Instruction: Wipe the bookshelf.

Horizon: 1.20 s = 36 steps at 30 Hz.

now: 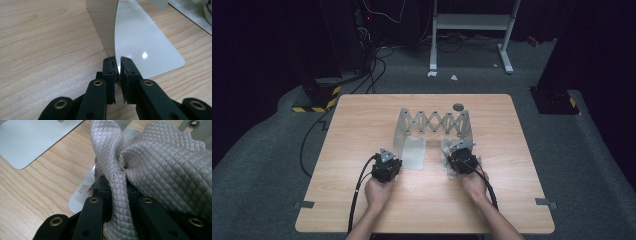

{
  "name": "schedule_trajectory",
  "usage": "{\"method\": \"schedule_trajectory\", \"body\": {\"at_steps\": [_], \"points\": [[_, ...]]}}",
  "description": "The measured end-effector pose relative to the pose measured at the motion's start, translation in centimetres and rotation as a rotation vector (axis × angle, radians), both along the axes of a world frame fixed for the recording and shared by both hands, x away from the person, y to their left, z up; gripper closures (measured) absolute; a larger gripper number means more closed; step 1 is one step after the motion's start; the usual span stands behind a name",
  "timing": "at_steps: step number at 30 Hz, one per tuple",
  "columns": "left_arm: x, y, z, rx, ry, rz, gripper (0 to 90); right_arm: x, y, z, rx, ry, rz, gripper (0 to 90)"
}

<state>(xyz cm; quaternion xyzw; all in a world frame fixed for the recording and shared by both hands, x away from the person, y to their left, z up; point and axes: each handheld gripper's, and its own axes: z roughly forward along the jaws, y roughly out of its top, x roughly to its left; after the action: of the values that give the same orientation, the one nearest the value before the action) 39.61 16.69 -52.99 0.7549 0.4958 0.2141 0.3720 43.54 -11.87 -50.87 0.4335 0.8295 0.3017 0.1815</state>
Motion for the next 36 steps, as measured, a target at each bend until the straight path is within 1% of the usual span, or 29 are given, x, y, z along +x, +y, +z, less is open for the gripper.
{"method": "schedule_trajectory", "body": {"at_steps": [6, 10, 15, 20, 23, 29, 33, 36], "points": [[0.0, 0.0, 0.0, 0.002, -0.001, 0.0, 81.9, 0.8, 0.4, 0.1, -0.007, -0.001, -0.009, 80.9], [0.0, 0.0, 0.0, 0.001, 0.0, 0.0, 81.9, 1.1, 0.2, 0.0, -0.015, -0.012, -0.015, 80.9], [0.0, 0.0, 0.0, 0.0, 0.0, 0.0, 81.9, 1.4, -0.5, 0.1, -0.011, -0.005, -0.041, 80.9], [0.0, 0.0, 0.0, 0.003, -0.001, 0.0, 82.0, 1.6, -0.3, 0.0, -0.006, -0.006, -0.046, 80.6], [0.0, 0.0, 0.0, 0.0, 0.0, 0.001, 82.0, 1.9, -0.2, 0.1, -0.002, 0.005, -0.049, 80.6], [0.0, 0.0, 0.0, -0.001, 0.0, 0.001, 82.0, 2.7, 0.0, 0.2, -0.004, 0.008, -0.06, 80.6], [0.0, 0.0, 0.0, 0.0, 0.0, 0.0, 82.0, 2.9, -0.3, 0.1, -0.006, 0.002, -0.064, 80.6], [0.0, 0.0, 0.0, 0.001, -0.001, 0.001, 82.0, 3.0, -0.6, 0.2, -0.003, 0.007, -0.075, 80.5]]}}
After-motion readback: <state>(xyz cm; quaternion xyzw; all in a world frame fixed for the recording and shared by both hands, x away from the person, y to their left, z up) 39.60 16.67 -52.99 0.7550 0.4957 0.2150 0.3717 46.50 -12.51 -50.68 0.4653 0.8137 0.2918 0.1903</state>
